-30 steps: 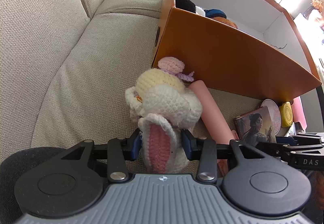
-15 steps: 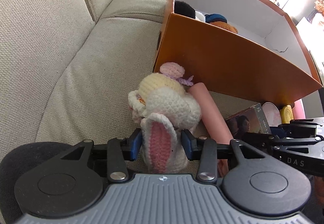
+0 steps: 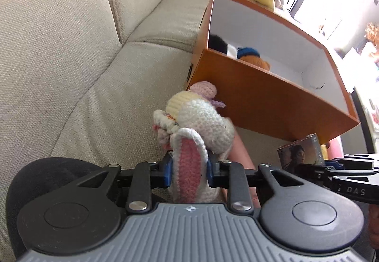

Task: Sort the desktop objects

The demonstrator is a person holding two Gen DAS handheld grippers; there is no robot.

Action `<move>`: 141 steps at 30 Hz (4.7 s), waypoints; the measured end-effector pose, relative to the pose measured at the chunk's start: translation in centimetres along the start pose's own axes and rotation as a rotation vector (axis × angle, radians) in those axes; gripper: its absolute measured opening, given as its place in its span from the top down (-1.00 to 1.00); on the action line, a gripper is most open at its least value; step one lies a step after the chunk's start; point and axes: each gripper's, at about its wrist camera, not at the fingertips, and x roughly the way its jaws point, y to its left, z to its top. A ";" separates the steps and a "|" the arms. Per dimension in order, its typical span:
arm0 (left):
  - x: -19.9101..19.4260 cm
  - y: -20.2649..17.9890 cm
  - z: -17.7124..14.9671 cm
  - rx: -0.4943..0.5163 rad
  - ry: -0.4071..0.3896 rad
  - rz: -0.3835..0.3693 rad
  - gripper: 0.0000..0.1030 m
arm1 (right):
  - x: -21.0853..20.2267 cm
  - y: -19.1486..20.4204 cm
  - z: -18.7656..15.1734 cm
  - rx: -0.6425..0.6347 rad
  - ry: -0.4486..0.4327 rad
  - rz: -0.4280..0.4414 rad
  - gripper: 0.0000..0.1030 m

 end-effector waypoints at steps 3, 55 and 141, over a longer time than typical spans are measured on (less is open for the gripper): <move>-2.1 0.1 -0.2 0.000 -0.043 -0.013 0.43 | -0.9 0.1 0.1 0.003 -0.022 0.012 0.53; 2.1 -1.7 1.9 0.119 0.321 -0.074 0.09 | -1.7 -0.4 -0.9 0.055 -0.059 0.045 0.52; 4.5 -9.8 7.6 0.248 0.144 -0.280 0.41 | 2.4 -9.0 10.4 0.380 -0.067 -0.293 0.53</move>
